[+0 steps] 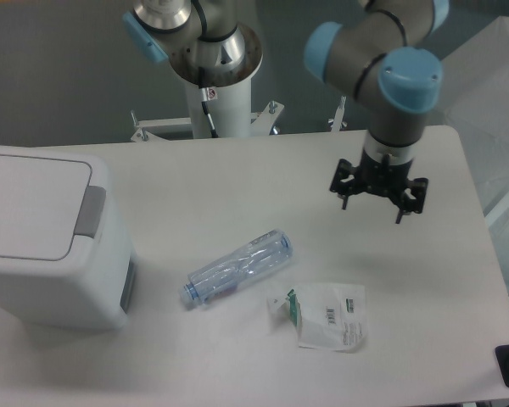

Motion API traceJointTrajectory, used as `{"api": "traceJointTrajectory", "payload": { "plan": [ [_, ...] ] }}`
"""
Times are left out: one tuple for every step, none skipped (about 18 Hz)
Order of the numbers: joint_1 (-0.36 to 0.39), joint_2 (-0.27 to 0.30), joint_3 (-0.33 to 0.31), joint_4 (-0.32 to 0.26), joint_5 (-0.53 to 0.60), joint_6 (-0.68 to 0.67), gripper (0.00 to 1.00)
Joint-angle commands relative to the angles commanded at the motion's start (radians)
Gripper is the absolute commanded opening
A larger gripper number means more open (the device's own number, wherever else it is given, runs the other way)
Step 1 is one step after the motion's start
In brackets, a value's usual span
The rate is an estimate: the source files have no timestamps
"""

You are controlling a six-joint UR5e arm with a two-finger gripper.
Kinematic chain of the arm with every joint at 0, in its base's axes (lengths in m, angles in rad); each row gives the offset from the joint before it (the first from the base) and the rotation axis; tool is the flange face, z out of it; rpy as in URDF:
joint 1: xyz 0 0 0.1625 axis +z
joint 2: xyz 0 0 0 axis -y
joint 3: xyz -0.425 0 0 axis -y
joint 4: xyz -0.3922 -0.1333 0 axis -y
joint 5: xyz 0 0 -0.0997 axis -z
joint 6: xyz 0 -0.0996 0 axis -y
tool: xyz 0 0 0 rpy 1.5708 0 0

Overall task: Open the trash can
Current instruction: 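Move the gripper across the table toward the white trash bin lid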

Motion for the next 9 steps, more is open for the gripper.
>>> {"api": "traceJointTrajectory", "payload": {
  "plan": [
    [-0.02, 0.012, 0.029, -0.069, -0.015, -0.032, 1.0],
    [-0.029, 0.021, 0.06, -0.135, -0.031, -0.055, 1.0],
    [-0.042, 0.022, 0.09, -0.198, -0.055, -0.074, 1.0],
    [-0.06, 0.023, 0.121, -0.247, -0.084, -0.097, 1.0],
    [-0.075, 0.025, 0.149, -0.281, -0.106, -0.126, 1.0],
    [-0.095, 0.025, 0.173, -0.298, -0.126, -0.157, 1.0],
    [-0.114, 0.025, 0.189, -0.3, -0.15, -0.195, 1.0],
    [-0.129, 0.025, 0.198, -0.3, -0.178, -0.229, 1.0],
    [-0.141, 0.023, 0.204, -0.3, -0.208, -0.256, 1.0]
  ]
}}
